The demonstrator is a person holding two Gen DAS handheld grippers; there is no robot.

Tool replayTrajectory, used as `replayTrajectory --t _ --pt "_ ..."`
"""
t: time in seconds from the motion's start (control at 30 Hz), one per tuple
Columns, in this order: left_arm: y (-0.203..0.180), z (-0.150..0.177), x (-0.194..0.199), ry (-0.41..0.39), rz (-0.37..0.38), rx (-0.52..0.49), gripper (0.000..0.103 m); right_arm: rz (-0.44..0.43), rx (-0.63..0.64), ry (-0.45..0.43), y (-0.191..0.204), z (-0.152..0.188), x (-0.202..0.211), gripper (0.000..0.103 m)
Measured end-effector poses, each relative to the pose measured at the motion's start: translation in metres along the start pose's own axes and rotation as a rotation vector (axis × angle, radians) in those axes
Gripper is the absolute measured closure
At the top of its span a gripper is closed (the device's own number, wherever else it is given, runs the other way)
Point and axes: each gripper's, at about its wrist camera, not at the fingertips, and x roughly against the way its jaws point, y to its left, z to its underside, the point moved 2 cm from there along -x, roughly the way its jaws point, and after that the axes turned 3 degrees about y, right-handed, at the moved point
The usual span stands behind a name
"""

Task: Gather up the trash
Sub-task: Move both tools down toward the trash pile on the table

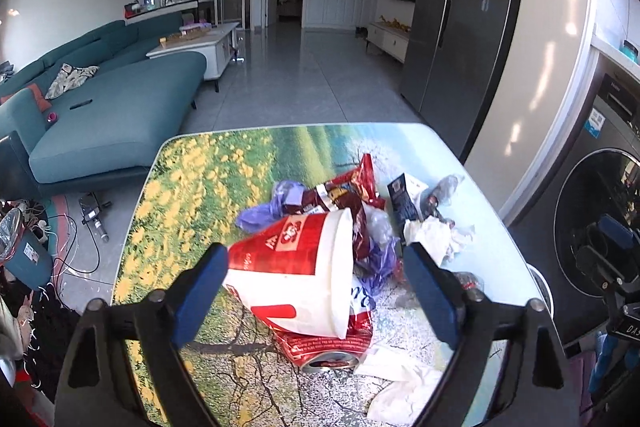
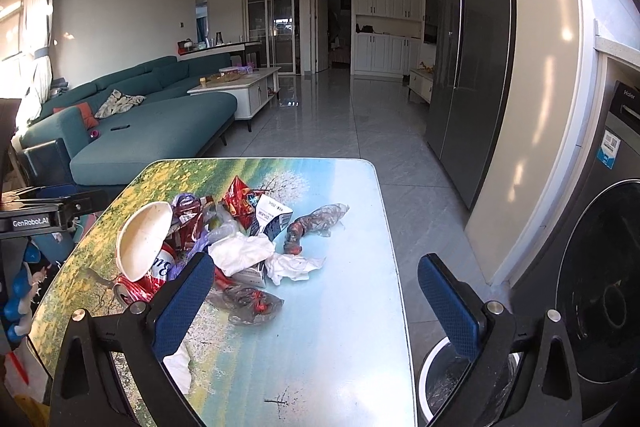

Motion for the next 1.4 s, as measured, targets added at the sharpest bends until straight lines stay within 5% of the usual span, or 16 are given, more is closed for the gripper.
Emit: replayTrajectory --t 0.07,0.47,0.83,1.17,1.4 --pt "0.000 0.004 -0.007 0.023 0.028 0.014 0.034 -0.015 0.009 0.027 0.005 0.004 -0.008 0.003" --pt "0.027 0.022 -0.002 0.031 0.085 0.052 0.034 -0.111 0.025 0.166 0.020 0.022 -0.062 0.015" --pt "0.031 0.078 -0.013 0.147 0.153 0.042 0.034 -0.173 0.070 0.259 0.031 0.030 -0.109 0.028" --pt "0.025 0.083 -0.021 0.163 0.181 0.039 0.034 -0.227 0.069 0.314 0.037 0.039 -0.135 0.033" --pt "0.022 0.084 -0.025 0.173 0.194 0.043 0.034 -0.244 0.098 0.343 0.044 0.043 -0.146 0.046"
